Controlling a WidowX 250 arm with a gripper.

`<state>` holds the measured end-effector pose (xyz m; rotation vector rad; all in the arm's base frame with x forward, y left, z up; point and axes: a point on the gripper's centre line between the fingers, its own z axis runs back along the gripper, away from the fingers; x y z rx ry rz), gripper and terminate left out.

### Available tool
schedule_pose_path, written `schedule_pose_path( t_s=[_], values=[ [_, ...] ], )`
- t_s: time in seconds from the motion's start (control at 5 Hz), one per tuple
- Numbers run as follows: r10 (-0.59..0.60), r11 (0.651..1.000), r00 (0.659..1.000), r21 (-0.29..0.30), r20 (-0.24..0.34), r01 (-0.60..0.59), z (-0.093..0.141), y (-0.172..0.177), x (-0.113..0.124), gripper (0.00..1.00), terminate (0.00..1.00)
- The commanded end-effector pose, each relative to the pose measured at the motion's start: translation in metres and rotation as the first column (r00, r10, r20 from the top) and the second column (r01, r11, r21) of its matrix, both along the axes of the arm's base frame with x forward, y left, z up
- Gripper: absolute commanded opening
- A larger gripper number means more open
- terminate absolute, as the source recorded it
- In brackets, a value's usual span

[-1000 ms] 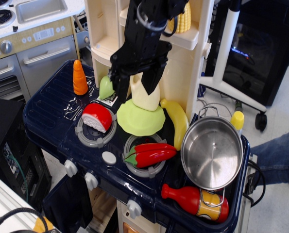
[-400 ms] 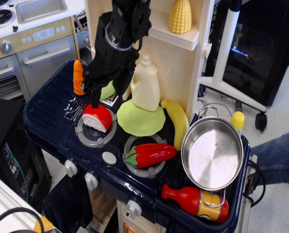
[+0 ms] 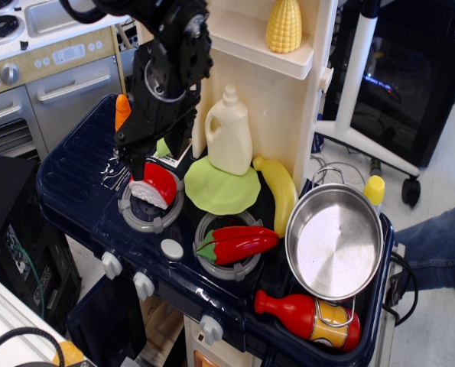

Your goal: Put sushi in pot or pan

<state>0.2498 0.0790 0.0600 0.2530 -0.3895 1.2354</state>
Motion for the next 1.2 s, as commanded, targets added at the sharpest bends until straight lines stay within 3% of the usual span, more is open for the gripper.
schedule_pose_path(
  t_s=[0.0,0.2,0.4,0.6,0.8,1.0],
  values=[
    [0.017,0.999,0.998,-0.042,0.056,-0.015,-0.012,0.008,0.001,1.00,0.00],
    [0.019,0.995,1.000,-0.097,0.016,-0.017,-0.023,0.006,-0.012,1.00,0.00],
    [0.041,0.990,0.999,-0.135,0.010,-0.039,-0.035,0.000,-0.016,1.00,0.00],
    [-0.015,0.995,1.000,-0.097,-0.026,0.012,-0.008,-0.007,-0.015,0.00,0.00],
    [-0.096,0.994,0.994,-0.054,-0.042,0.094,0.034,-0.031,-0.029,0.00,0.00],
    [-0.116,0.984,0.991,-0.147,-0.072,0.104,0.056,-0.077,-0.033,0.00,0.00]
  ],
)
